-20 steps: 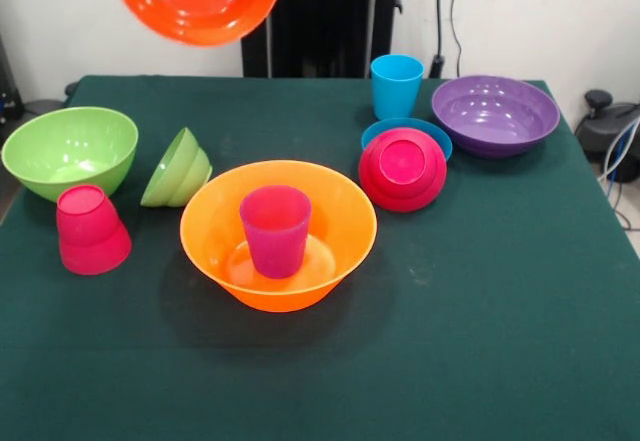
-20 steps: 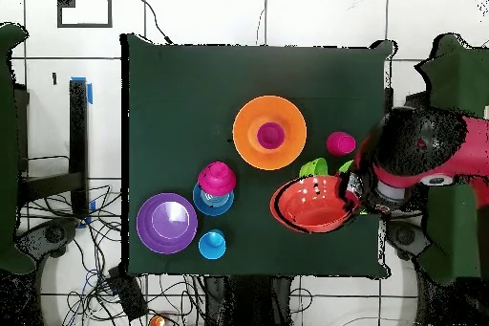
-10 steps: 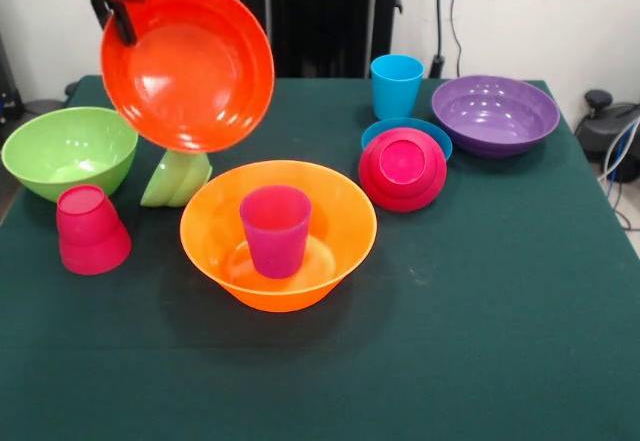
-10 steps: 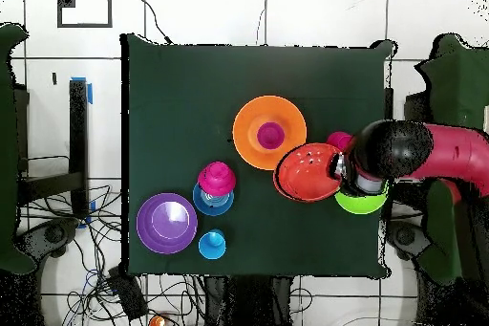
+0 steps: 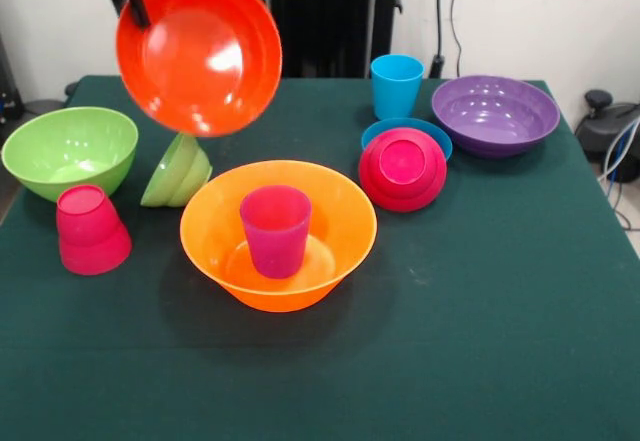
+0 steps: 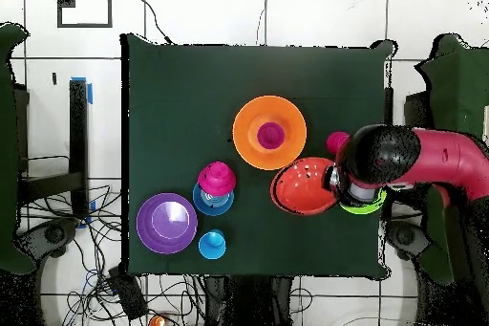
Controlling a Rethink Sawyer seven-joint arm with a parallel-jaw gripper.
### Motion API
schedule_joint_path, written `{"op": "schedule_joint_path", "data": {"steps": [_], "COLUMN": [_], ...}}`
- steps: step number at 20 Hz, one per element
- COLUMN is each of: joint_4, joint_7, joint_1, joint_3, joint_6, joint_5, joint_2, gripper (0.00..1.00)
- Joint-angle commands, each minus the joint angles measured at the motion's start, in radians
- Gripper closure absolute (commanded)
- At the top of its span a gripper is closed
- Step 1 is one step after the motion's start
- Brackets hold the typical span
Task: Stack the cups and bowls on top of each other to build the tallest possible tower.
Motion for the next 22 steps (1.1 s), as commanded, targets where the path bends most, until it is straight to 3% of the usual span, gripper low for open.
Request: {"op": "schedule_joint_path", "data": {"steps": [1, 4, 7, 10, 12, 13, 14, 17, 21, 22], "joint_4": [-0.003, -0.066, -0.107, -0.117, -0.097, -0.060, -0.064, -0.060, -0.066, -0.066], "joint_7": [-0.085, -0.054, -0.071, -0.122, 0.001, 0.048, 0.053, 0.002, -0.024, -0.040], "joint_1": [0.104, 0.137, 0.130, 0.116, 0.093, 0.055, 0.048, 0.051, 0.059, 0.065], "joint_3": [-0.094, -0.095, -0.088, -0.073, -0.066, -0.032, -0.027, -0.048, -0.078, -0.093], "joint_6": [0.449, 0.525, 0.588, 0.616, 0.256, -0.072, -0.141, -0.075, -0.103, -0.057], "joint_5": [-0.020, -0.076, -0.119, -0.157, -0.112, -0.090, -0.099, -0.083, -0.049, -0.041], "joint_2": [-0.144, -0.133, -0.146, -0.202, -0.162, -0.110, -0.087, -0.103, -0.115, -0.129], "gripper": [1.00, 1.00, 1.00, 1.00, 1.00, 1.00, 1.00, 1.00, 1.00, 1.00]}}
